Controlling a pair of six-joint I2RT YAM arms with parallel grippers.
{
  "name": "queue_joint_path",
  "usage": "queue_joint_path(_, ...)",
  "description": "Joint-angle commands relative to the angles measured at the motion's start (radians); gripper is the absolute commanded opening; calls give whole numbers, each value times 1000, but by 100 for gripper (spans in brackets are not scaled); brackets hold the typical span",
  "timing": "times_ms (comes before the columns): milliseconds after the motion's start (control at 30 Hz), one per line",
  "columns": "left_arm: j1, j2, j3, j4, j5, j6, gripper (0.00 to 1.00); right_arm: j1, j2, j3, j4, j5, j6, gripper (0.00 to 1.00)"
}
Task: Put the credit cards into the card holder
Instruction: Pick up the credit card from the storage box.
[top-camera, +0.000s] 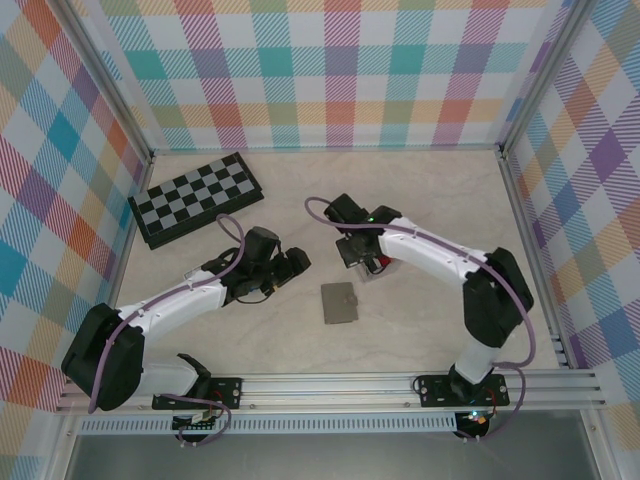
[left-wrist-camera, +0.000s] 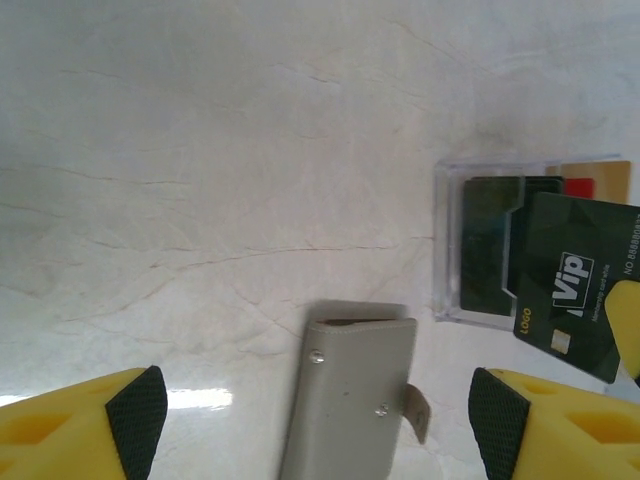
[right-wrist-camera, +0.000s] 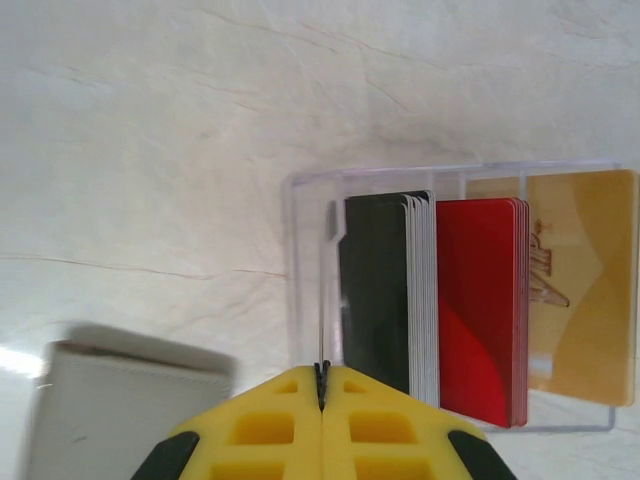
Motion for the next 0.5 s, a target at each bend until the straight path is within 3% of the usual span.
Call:
queue_joint_path(0,17,-36,2,113,93,29,81,-70,-154,-50,62,-223,99,4)
queue_joint_path(200,32,-23,14,269,232,10,81,-203,-323,-164,180,-469,211,2)
queue_joint_path(467,34,72,58,577,429,-106,80,-299,-435,-281,380,-750,359,2)
